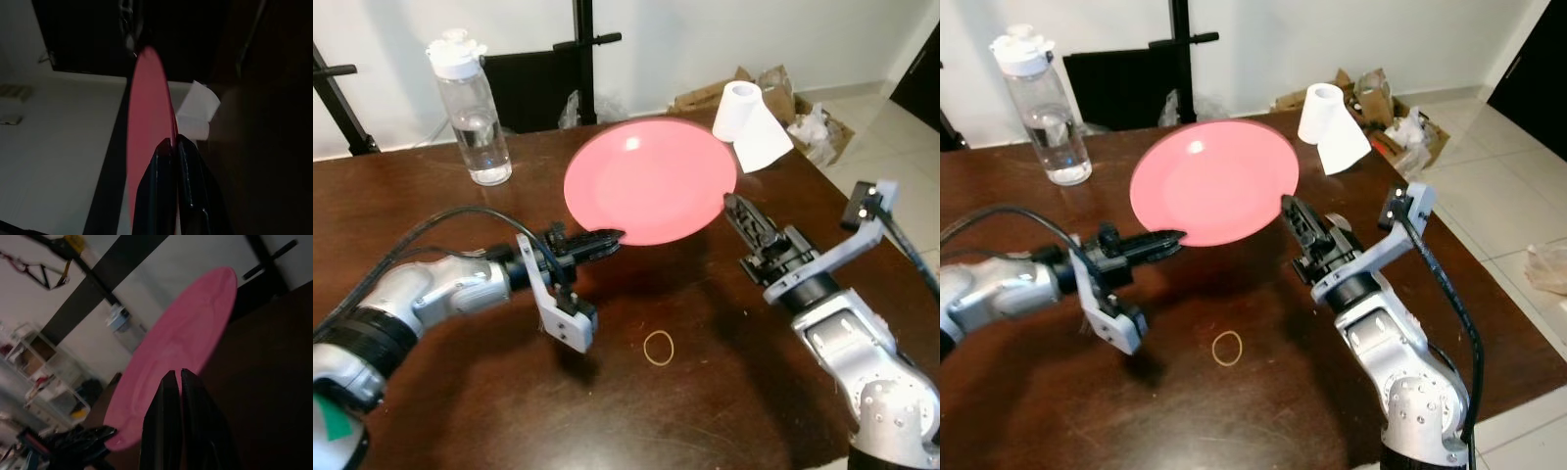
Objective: Setting the table
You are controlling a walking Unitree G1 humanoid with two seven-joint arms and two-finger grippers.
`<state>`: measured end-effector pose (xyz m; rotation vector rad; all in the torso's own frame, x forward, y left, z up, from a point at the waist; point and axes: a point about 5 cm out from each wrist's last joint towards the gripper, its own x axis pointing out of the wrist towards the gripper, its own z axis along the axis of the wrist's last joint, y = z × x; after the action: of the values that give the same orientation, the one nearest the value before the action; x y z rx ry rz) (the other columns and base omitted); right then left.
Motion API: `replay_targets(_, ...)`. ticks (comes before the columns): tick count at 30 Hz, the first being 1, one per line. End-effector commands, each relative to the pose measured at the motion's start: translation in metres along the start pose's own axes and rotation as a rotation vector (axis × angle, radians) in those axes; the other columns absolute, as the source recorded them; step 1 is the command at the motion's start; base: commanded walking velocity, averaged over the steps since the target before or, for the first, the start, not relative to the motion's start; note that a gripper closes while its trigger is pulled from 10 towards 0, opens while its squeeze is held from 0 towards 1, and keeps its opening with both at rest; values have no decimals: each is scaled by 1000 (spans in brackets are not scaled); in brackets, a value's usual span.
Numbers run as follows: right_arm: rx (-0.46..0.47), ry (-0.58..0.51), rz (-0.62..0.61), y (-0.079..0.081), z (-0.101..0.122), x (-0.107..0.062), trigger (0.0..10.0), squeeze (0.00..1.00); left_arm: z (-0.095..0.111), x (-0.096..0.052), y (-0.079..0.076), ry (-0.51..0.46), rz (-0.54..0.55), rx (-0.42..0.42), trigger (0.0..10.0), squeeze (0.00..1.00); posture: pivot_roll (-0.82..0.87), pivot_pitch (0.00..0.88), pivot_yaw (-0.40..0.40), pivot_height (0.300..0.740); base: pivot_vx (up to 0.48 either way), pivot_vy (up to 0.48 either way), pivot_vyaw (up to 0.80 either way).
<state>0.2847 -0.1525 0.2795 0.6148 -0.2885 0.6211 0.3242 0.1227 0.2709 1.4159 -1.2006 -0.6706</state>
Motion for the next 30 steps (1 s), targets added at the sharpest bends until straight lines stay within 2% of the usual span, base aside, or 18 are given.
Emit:
replay_targets(1, -12, 30, 8, 0, -3, -2, 10000, 0, 6, -2, -2, -32, -16, -8, 10000, 0, 67, 186, 71, 740, 0, 0, 0)
replay_targets(2, -23, 44, 14, 0, -4, -1, 10000, 537, 7, -2, -1, -34, -21, -6, 10000, 0, 67, 186, 71, 740, 0, 0, 0)
replay_targets(3, -16, 53, 17, 0, -5, -1, 10000, 1000, 7, -3, -1, -35, -26, -5, 10000, 0, 66, 184, 73, 740, 0, 0, 0)
replay_targets(8, 21, 57, 15, 0, -5, -1, 10000, 1000, 12, -4, 0, -30, -36, -9, 10000, 0, 64, 185, 75, 740, 0, 0, 0)
replay_targets(9, 35, 47, 8, 0, -4, -1, 10000, 835, 13, -4, -1, -30, -38, -12, 10000, 0, 63, 184, 76, 740, 0, 0, 0)
replay_targets(10, 35, 47, 8, 0, -4, -1, 10000, 835, 13, -4, -1, -30, -38, -12, 10000, 0, 63, 184, 76, 740, 0, 0, 0)
replay_targets(11, 81, 16, 3, 0, 0, 0, 10000, 0, 16, -3, -2, -31, -39, -19, 10000, 0, 61, 184, 76, 740, 0, 0, 0)
replay_targets(12, 81, 16, 3, 0, 0, 0, 10000, 0, 16, -3, -2, -31, -39, -19, 10000, 0, 61, 184, 76, 740, 0, 0, 0)
replay_targets(16, 188, -36, 36, 1, 7, 1, 10000, 0, 17, -3, -4, -35, -45, -26, 10000, 0, 61, 184, 76, 740, 0, 0, 0)
replay_targets(20, 232, -31, 79, 6, 6, 1, 10000, 0, 17, -6, -5, -36, -64, -24, 10000, 0, 55, 182, 77, 740, 0, 0, 0)
replay_targets(23, 259, 26, 120, 11, -3, 2, 10000, 0, 16, -10, -6, -33, -83, -21, 10000, 0, 54, 181, 78, 740, 0, 0, 0)
replay_targets(26, 288, 130, 103, 11, -28, 3, 10000, 0, 15, -19, -9, -16, -120, -19, 10000, 0, 59, 178, 75, 740, 0, 0, 0)
replay_targets(30, 317, 165, 81, 8, -40, 3, 10000, 0, 15, -24, -12, -8, -143, -20, 10000, 0, 63, 175, 74, 740, 0, 0, 0)
